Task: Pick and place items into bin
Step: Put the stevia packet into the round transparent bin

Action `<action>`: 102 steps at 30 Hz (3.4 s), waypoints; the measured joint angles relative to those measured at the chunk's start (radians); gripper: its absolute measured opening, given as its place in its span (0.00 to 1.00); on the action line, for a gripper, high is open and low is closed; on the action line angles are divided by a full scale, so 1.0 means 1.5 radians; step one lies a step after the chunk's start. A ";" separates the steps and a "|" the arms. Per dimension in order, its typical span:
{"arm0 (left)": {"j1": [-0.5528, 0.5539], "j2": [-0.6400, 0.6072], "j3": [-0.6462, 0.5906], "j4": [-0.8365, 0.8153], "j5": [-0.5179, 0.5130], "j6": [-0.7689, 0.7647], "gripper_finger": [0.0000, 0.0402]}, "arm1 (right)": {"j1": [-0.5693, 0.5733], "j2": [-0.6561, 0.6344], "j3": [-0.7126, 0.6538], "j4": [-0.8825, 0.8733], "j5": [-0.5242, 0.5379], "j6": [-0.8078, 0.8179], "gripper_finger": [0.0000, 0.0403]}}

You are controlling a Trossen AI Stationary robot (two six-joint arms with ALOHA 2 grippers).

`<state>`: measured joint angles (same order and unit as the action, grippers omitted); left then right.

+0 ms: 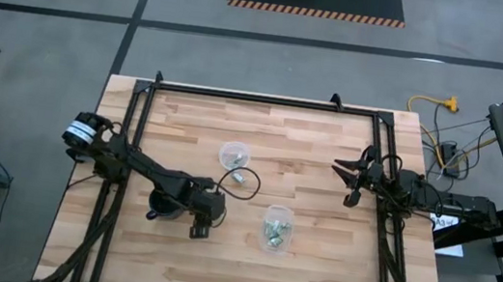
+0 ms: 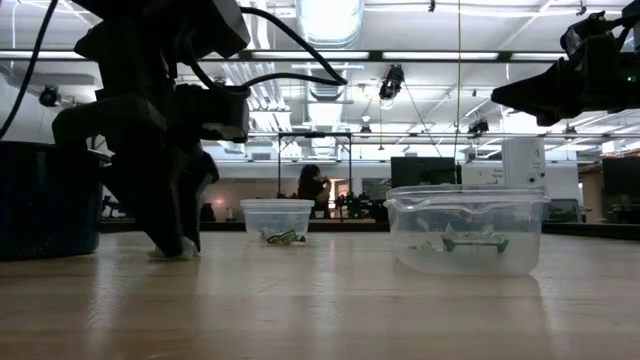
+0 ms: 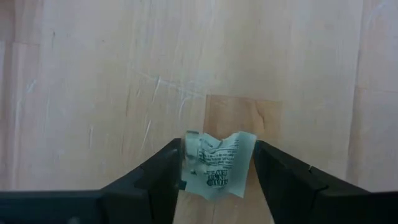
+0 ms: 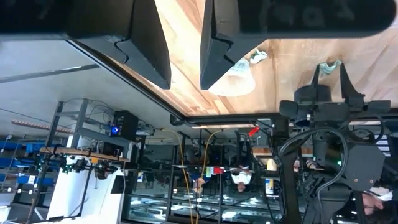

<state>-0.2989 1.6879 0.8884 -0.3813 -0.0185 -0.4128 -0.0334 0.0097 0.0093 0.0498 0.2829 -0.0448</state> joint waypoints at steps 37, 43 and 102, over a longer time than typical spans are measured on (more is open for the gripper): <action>0.031 0.001 0.056 0.247 -0.109 0.243 0.02 | 0.000 0.000 0.000 0.000 -0.001 0.000 0.20; 0.034 0.000 0.053 0.284 -0.281 0.246 0.02 | 0.000 0.000 0.000 0.000 -0.001 0.000 0.20; 0.061 0.178 0.089 0.319 -0.876 0.262 0.21 | 0.000 0.000 0.000 0.000 -0.001 0.000 0.17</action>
<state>-0.2077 1.9553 1.0214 0.0973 -1.3331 -0.0204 -0.0330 0.0093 0.0093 0.0494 0.2813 -0.0448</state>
